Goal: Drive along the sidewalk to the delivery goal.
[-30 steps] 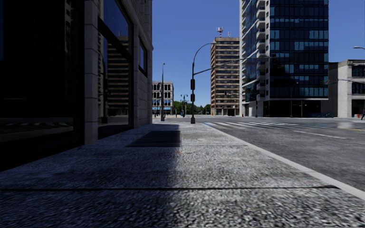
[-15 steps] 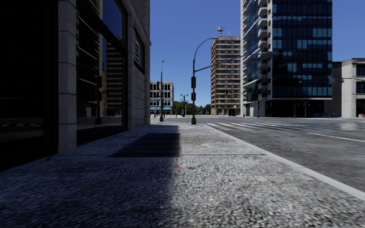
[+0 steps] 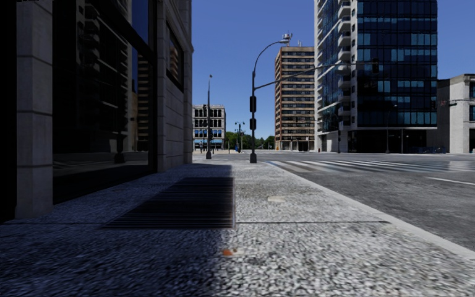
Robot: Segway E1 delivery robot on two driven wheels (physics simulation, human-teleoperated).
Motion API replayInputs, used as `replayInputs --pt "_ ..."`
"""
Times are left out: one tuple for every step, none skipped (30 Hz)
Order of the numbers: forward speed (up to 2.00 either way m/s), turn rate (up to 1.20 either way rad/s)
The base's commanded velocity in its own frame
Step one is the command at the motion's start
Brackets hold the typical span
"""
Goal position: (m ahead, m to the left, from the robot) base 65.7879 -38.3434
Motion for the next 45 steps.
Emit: replayInputs --pt "2.0 0.0" --pt "2.0 0.0" --pt "2.0 0.0" --pt "2.0 0.0" --pt "2.0 0.0" --pt "2.0 0.0" --pt "2.0 0.0" --pt "2.0 0.0" --pt "2.0 0.0" --pt "2.0 0.0" --pt "2.0 0.0" --pt "2.0 0.0" --pt "2.0 0.0" --pt "2.0 0.0" --pt "2.0 0.0" --pt "2.0 0.0" --pt "2.0 0.0" --pt "2.0 0.0" --pt "2.0 0.0" --pt "2.0 0.0" --pt "2.0 0.0" --pt "2.0 0.0" --pt "2.0 0.0" --pt "2.0 0.0" --pt "2.0 0.0" --pt "2.0 0.0" --pt "2.0 0.0" --pt "2.0 0.0" --pt "2.0 0.0" --pt "2.0 0.0" --pt "2.0 0.0" --pt "2.0 0.0" --pt "2.0 0.0" --pt "2.0 0.0" --pt "2.0 0.0" --pt "2.0 0.0" --pt "2.0 0.0" --pt "2.0 0.0" --pt "2.0 0.0" --pt "2.0 0.0" --pt "2.0 0.0" --pt "2.0 0.0" --pt "2.0 0.0" --pt "2.0 0.0" --pt "2.0 0.0"
